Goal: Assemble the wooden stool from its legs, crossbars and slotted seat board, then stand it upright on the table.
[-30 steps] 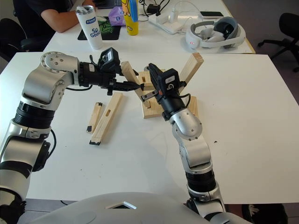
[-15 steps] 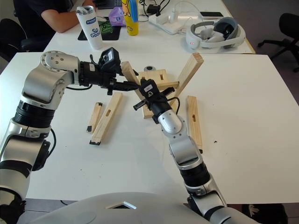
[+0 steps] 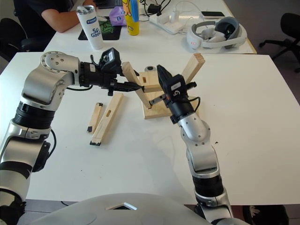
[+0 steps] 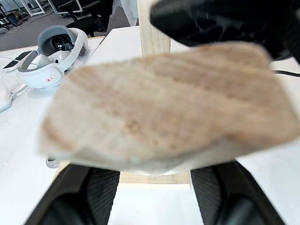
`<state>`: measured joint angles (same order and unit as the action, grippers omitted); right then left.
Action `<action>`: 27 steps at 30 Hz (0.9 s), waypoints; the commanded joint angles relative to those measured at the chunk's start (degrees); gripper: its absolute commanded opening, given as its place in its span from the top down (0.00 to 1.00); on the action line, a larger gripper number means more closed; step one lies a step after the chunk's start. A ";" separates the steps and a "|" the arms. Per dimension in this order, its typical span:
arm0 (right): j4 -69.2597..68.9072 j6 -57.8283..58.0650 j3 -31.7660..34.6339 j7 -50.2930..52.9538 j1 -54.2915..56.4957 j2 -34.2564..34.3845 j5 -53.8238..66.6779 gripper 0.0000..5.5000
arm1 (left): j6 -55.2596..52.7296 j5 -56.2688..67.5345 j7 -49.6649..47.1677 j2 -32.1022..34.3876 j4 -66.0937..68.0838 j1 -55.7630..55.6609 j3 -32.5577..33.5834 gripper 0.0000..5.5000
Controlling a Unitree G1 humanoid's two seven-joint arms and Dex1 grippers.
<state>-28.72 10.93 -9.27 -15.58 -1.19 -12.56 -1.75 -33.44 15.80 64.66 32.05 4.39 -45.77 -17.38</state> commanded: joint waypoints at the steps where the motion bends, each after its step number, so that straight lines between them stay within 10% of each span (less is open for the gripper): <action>1: 3.04 -2.25 -0.21 -1.44 -3.03 -2.27 -0.92 1.00 | -3.26 -1.64 1.12 0.55 2.05 3.93 -3.46 0.62; 14: 23.09 18.06 -12.83 5.20 5.83 3.99 -17.90 1.00 | -1.64 -3.38 4.63 -1.77 8.11 -0.92 -8.04 0.62; 27: 17.64 23.68 -5.88 6.49 2.86 3.22 -17.43 1.00 | -2.81 -2.79 4.43 -2.16 6.89 -0.43 -7.90 0.62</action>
<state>-11.03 32.86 -16.66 -8.90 2.92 -8.24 -19.64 -32.68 14.50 67.49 30.63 10.19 -51.04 -21.10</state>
